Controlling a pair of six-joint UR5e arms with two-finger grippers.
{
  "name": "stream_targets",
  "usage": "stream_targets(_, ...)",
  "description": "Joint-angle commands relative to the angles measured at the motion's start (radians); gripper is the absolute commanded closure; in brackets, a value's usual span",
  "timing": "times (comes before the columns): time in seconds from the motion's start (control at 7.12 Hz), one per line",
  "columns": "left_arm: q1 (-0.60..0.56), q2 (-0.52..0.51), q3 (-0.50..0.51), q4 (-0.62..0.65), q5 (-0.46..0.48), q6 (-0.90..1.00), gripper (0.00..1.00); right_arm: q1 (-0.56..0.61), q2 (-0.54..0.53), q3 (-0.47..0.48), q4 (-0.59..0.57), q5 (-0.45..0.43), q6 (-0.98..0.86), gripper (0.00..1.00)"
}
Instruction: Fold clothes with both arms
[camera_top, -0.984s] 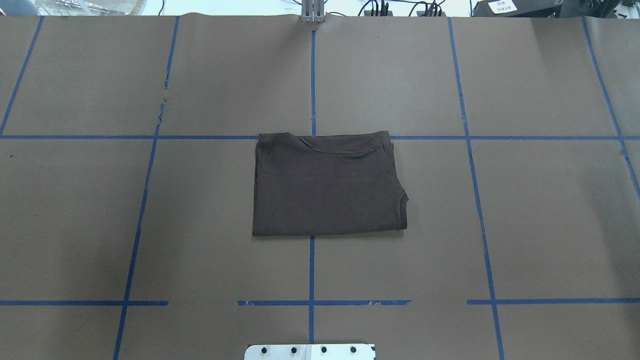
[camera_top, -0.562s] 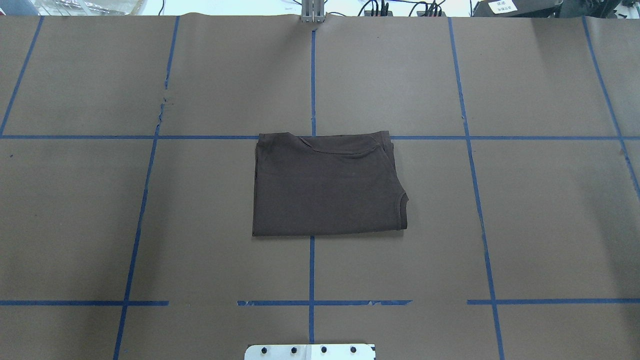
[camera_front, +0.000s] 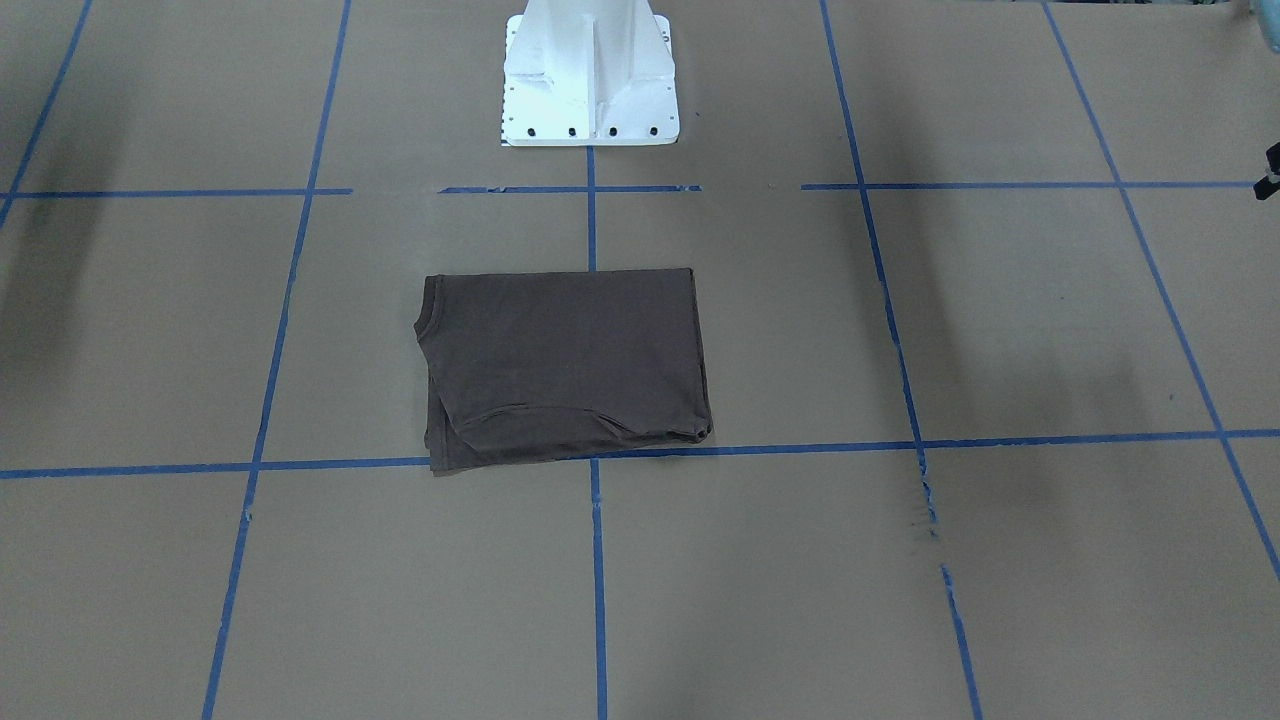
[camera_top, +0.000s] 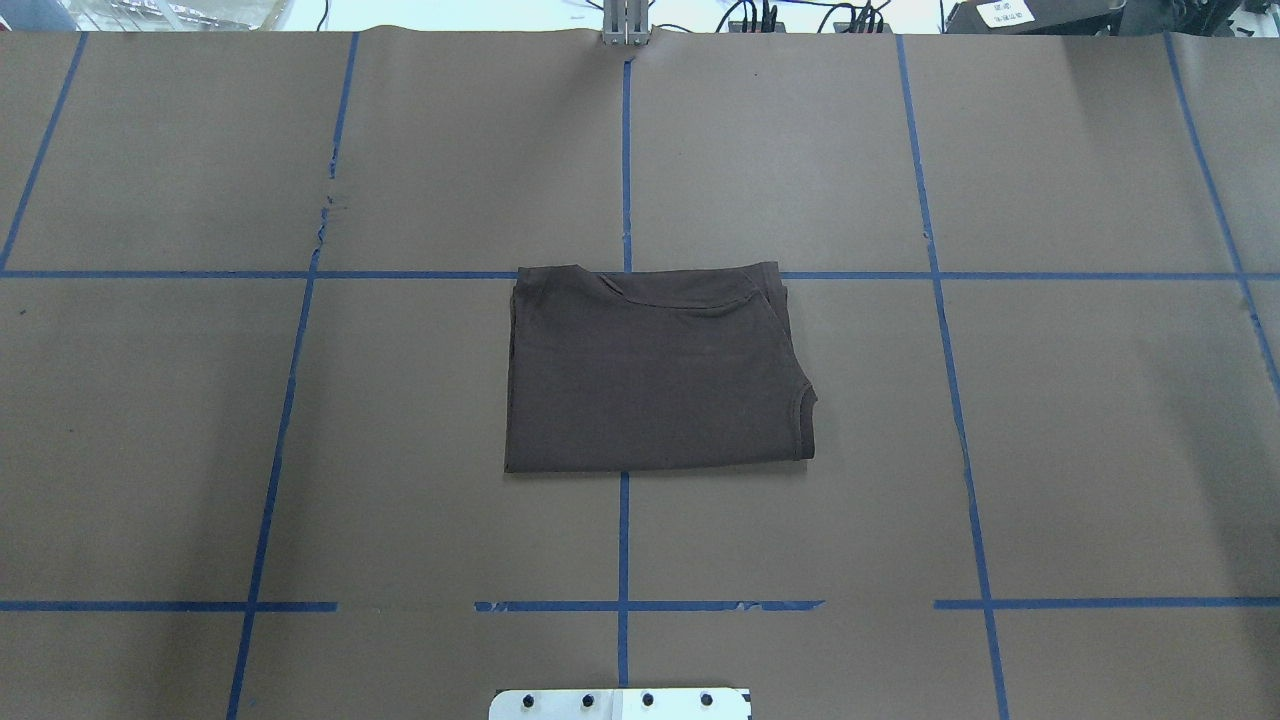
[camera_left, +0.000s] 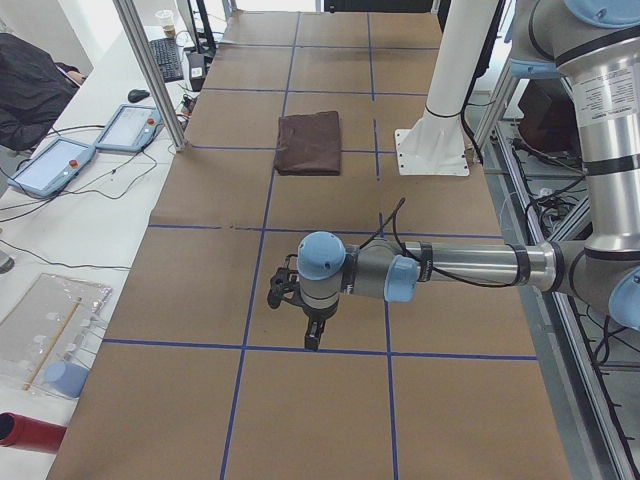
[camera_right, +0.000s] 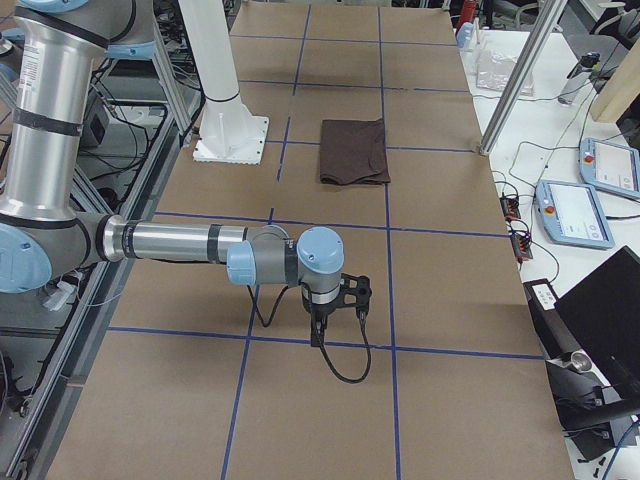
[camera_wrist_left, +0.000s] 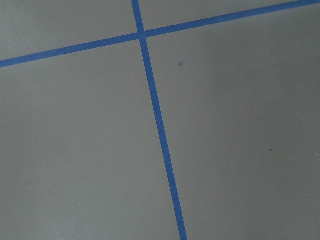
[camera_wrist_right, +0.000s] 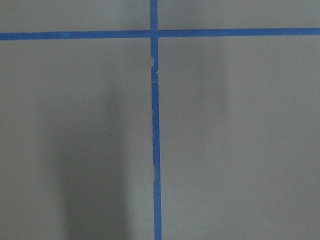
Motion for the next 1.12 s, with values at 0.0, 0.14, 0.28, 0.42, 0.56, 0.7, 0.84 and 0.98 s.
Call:
stream_targets(0.0, 0.000, -0.005, -0.009, -0.003, 0.008, 0.003, 0.00, -0.001, -0.001, 0.001, 0.000, 0.000, -0.008, 0.00)
stream_targets(0.14, 0.006, -0.013, -0.002, -0.012, 0.013, 0.003, 0.00, -0.001, -0.001, 0.001, 0.002, -0.001, -0.009, 0.00)
stream_targets(0.28, 0.006, -0.020, -0.008, -0.013, 0.019, 0.002, 0.00, -0.001, -0.003, -0.003, 0.000, -0.001, -0.011, 0.00)
stream_targets(0.42, 0.004, -0.019, -0.011, -0.013, 0.019, 0.002, 0.00, -0.001, -0.003, -0.003, 0.000, -0.001, -0.011, 0.00)
stream_targets(0.56, 0.004, -0.022, -0.008, -0.013, 0.022, 0.003, 0.00, -0.001, -0.003, -0.003, 0.002, -0.001, -0.011, 0.00)
stream_targets(0.7, 0.006, -0.023, -0.011, -0.013, 0.037, 0.003, 0.00, -0.001, -0.003, -0.004, 0.000, -0.001, -0.011, 0.00)
stream_targets(0.84, 0.006, -0.025, -0.011, -0.013, 0.037, 0.003, 0.00, -0.001, -0.003, -0.006, 0.002, -0.001, -0.011, 0.00)
stream_targets(0.98, 0.006, -0.025, -0.014, -0.013, 0.037, 0.002, 0.00, -0.001, -0.003, -0.006, 0.002, -0.001, -0.011, 0.00)
